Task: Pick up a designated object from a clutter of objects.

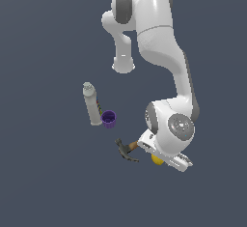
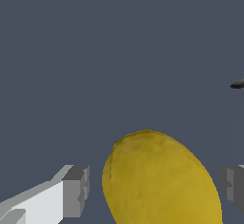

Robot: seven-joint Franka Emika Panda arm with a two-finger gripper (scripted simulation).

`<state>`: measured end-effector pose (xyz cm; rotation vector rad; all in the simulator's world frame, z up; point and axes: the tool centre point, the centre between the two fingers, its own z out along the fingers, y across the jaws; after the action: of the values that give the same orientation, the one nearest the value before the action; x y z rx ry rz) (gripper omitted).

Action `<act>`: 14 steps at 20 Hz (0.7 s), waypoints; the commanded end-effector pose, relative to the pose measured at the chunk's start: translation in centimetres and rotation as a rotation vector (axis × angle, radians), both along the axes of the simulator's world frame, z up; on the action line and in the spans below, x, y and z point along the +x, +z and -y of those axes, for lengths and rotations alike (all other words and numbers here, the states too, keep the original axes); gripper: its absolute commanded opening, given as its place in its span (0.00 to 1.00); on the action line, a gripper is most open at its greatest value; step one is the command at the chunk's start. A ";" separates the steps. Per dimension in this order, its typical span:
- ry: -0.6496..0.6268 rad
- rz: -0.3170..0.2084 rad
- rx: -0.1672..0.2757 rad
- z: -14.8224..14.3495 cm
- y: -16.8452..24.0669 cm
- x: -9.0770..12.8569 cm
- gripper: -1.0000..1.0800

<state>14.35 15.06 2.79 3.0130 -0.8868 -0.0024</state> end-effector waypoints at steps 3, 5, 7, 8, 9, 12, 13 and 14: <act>0.000 0.002 0.000 0.0 0.0 0.1 0.00; 0.000 0.002 0.000 0.0 0.0 0.1 0.00; 0.000 0.002 0.000 0.0 0.0 0.1 0.00; 0.000 0.002 0.000 0.0 0.0 0.1 0.00; 0.000 0.002 0.000 0.0 0.0 0.1 0.00; 0.000 0.001 0.000 0.0 0.0 0.1 0.00; 0.000 0.001 0.000 0.0 0.1 0.0 0.00; 0.000 0.001 0.000 0.0 0.2 0.0 0.00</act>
<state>14.35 15.07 2.83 3.0128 -0.8866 -0.0030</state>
